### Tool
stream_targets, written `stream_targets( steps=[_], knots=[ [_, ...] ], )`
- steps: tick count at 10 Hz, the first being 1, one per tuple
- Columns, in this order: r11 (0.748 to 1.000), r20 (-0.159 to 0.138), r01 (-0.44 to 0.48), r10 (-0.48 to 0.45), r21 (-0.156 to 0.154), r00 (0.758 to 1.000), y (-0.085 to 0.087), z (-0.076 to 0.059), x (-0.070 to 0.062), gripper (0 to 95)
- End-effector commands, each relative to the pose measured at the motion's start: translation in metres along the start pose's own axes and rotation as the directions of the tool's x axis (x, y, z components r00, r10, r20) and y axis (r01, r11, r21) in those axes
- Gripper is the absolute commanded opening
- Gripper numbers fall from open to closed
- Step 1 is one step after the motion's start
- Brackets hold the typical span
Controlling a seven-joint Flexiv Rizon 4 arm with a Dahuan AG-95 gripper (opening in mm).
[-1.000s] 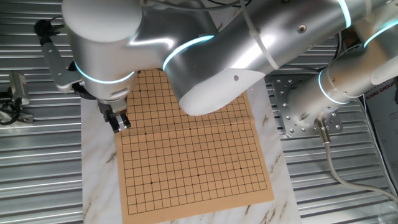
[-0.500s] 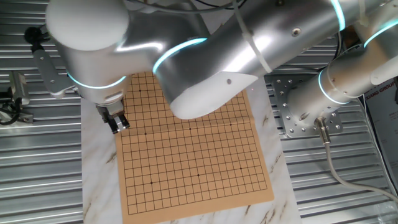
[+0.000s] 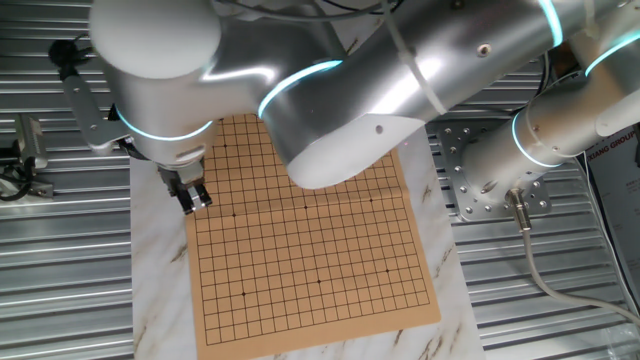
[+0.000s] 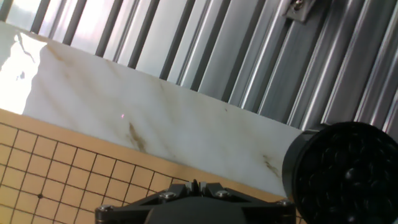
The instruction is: Play the first move as black on the 3-4 point in the upper right corner of the Go board
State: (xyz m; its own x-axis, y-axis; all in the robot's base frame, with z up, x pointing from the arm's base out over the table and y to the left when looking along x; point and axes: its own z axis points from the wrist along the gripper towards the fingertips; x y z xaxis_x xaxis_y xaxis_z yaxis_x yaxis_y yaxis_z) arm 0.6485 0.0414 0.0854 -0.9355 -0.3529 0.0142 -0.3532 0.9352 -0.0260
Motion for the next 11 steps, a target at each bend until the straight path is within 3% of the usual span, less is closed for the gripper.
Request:
stream_targets(
  steps=[1, 7, 11],
  knots=[
    [1.0, 0.015, -0.023, 0.023, -0.007, 1.0, 0.0, 0.001, -0.001, 0.0],
    [0.998, 0.054, -0.055, 0.057, -0.026, 0.997, 0.002, 0.004, 0.011, 0.0],
    [0.995, 0.054, -0.102, 0.103, -0.023, 0.993, 0.02, 0.003, 0.011, 0.0]
  ],
)
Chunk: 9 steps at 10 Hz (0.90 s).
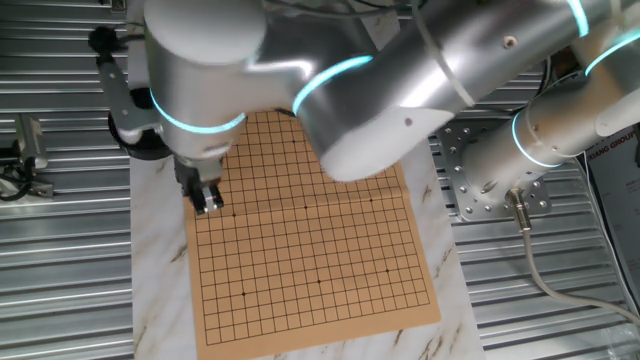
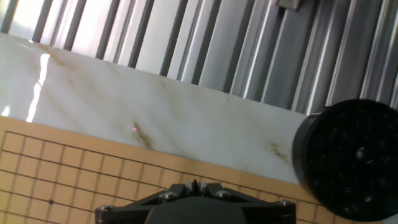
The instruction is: Play the first move as black on the 3-4 point in the upper right corner of the Go board
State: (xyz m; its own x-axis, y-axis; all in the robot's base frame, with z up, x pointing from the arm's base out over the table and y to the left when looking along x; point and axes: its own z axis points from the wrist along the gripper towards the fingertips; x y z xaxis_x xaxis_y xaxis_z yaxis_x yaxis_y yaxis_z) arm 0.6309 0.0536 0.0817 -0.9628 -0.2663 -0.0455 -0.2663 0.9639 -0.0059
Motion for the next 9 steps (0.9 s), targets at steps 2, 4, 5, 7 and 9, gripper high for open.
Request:
stream_targets(
  steps=[2, 4, 5, 7, 9],
  knots=[
    [1.0, 0.005, -0.028, 0.028, 0.004, 1.0, 0.013, 0.0, 0.0, 0.0],
    [0.999, 0.017, -0.049, 0.048, 0.005, 0.999, 0.024, 0.002, 0.004, 0.0],
    [0.998, 0.022, -0.059, 0.059, 0.011, 0.998, 0.031, 0.004, 0.006, 0.0],
    [0.998, 0.03, -0.067, 0.067, 0.009, 0.997, 0.038, 0.006, 0.011, 0.0],
    [0.997, 0.035, -0.076, 0.076, 0.01, 0.997, 0.049, 0.009, 0.016, 0.0]
  ],
)
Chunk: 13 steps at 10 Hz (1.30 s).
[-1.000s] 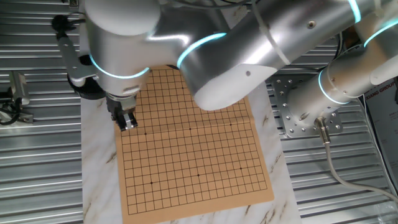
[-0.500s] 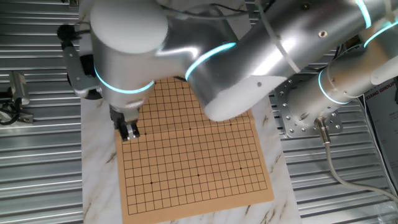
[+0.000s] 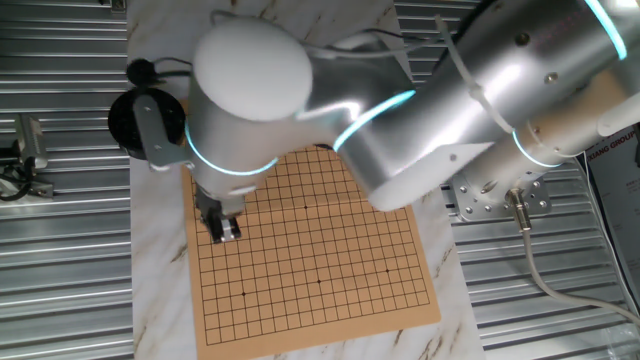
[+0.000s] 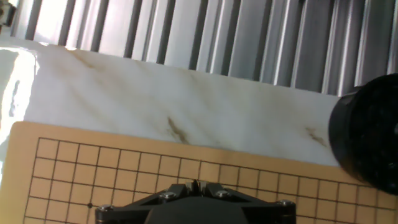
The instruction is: Play the first move as black on the 3-4 point in the upper right corner of the Go board
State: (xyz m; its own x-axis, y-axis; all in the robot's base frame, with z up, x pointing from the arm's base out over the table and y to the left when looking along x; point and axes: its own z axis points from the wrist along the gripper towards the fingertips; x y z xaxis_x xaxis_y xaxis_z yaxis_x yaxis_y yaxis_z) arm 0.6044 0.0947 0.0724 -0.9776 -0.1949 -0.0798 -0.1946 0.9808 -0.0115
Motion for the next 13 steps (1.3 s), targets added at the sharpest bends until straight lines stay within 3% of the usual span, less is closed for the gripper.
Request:
stream_targets(
  steps=[1, 9, 13],
  knots=[
    [1.0, -0.002, -0.005, 0.005, 0.003, 1.0, 0.005, 0.002, 0.003, 0.0],
    [0.999, -0.002, -0.042, 0.042, 0.019, 0.999, 0.03, 0.01, 0.006, 0.0],
    [0.999, 0.012, -0.044, 0.044, 0.016, 0.999, 0.034, 0.011, 0.016, 0.0]
  ],
)
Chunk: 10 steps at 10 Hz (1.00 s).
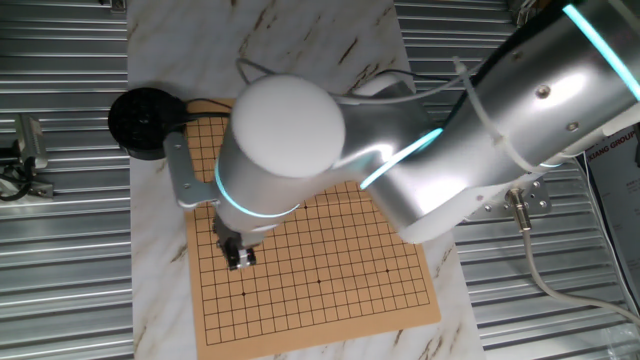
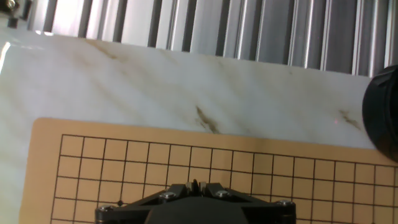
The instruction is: Play the first move as black on the 3-4 point in the upper right corner of the Go board
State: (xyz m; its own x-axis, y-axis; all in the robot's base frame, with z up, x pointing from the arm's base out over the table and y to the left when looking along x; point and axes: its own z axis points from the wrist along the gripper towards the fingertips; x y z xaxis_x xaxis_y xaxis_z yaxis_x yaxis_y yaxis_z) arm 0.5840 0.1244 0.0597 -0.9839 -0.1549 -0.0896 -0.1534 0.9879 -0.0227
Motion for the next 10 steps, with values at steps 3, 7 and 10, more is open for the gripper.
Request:
stream_targets(
  steps=[3, 7, 10],
  knots=[
    [1.0, 0.014, -0.014, 0.014, -0.008, 1.0, 0.007, 0.002, 0.005, 0.0],
    [1.0, 0.014, -0.026, 0.026, -0.008, 1.0, 0.015, 0.004, 0.006, 0.0],
    [0.999, 0.016, -0.04, 0.04, -0.007, 0.999, 0.019, 0.007, 0.009, 0.0]
  ],
)
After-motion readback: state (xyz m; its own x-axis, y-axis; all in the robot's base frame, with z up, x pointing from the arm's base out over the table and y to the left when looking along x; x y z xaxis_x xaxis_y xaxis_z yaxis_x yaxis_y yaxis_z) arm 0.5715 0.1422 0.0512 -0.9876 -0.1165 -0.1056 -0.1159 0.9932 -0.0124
